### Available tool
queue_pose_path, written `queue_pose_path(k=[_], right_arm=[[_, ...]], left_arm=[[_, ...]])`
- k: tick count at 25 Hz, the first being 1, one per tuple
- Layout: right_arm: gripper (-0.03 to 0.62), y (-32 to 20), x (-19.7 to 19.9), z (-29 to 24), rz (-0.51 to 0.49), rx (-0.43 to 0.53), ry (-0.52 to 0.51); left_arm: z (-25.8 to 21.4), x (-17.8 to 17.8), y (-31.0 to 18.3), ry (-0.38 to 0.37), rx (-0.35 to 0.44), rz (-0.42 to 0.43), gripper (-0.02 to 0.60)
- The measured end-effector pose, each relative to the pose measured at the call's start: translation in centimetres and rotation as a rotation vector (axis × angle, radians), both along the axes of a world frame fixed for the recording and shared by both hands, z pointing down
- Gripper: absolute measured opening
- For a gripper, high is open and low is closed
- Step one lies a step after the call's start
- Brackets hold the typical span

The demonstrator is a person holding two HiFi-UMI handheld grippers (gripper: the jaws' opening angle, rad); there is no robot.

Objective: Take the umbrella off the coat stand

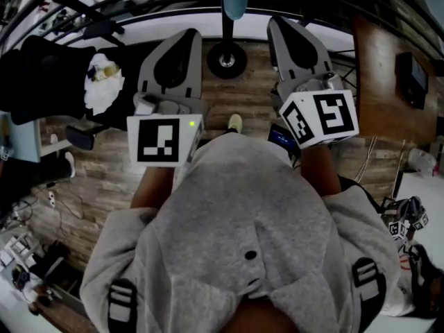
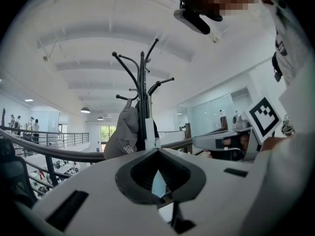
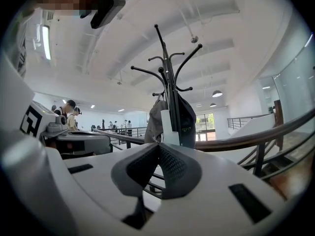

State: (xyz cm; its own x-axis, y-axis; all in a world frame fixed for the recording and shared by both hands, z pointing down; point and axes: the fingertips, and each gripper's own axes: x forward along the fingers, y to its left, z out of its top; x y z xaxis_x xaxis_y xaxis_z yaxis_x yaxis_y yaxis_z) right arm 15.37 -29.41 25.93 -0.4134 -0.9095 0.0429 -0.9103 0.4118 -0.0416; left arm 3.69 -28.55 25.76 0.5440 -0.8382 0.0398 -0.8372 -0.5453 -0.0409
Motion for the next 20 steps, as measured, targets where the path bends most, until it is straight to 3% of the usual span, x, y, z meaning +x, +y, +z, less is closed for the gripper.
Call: queue_pose_path(k=[9, 12, 20], right_arm=[[0.019, -1.5, 0.8, 1.2, -0.055, -0.008, -0.001], [0.096, -2.2, 0.6, 1.5, -0.087, -0.015, -0.006], [0.203, -4.3, -0.3, 2.7, -0.142, -0.056, 0.004]], left_arm=[[0.0, 1.1, -1.0, -0.015, 0.016, -0.041, 0.011], [0.1, 1.1, -1.6, -0.018, 0.02, -0.054, 0.011], [0.1, 1.0, -3.0, -0.032, 0.015, -0.075, 0.011]])
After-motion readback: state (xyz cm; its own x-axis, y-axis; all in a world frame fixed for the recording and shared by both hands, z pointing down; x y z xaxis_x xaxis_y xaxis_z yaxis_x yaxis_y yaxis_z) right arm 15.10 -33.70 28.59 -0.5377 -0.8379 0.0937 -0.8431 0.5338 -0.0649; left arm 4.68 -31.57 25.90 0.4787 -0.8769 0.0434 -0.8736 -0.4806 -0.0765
